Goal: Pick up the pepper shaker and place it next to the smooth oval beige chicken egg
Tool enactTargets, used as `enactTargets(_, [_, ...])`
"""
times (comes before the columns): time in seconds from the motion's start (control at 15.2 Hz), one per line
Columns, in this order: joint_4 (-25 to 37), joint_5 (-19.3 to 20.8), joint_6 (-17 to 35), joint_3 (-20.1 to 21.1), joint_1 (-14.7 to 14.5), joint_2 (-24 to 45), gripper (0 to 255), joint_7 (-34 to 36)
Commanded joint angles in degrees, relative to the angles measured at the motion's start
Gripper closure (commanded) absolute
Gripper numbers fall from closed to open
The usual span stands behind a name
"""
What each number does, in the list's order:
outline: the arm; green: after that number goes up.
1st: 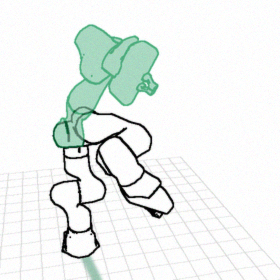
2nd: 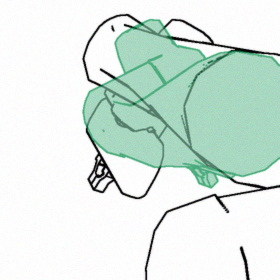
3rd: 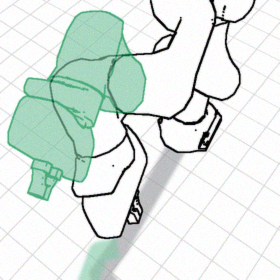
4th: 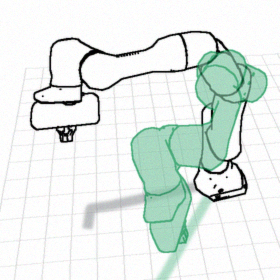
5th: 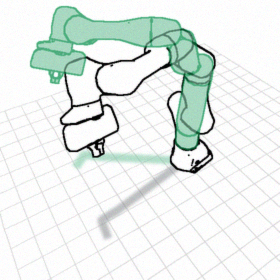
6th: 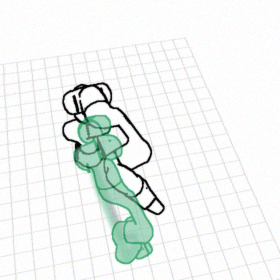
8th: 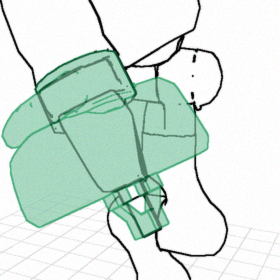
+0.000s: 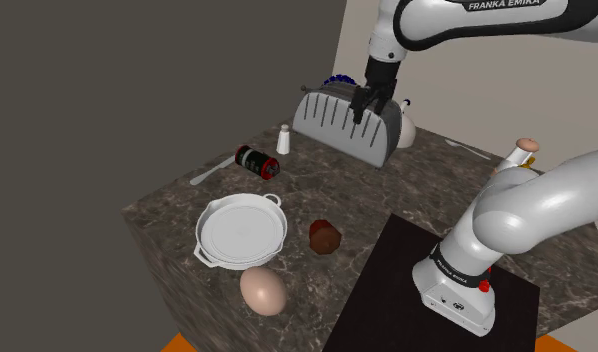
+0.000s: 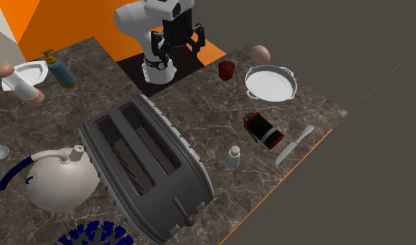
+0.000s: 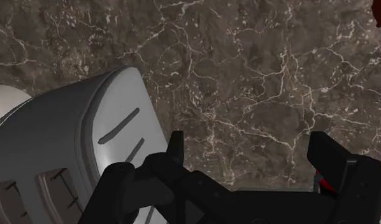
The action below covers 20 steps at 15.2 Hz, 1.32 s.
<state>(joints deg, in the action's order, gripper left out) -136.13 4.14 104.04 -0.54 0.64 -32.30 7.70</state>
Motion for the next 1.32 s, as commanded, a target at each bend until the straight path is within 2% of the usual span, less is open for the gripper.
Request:
enactTargets(0.0, [1.2,-0.5,3.5,0.0,-0.1,4.2,0,0.6])
enactTargets(0.66, [11.8,-2.8,16.1,0.1,-0.4,25.3,0,2.9])
enactTargets(1.25, [27.9,-5.1,21.4,0.3,-0.5,44.6,0,4.1])
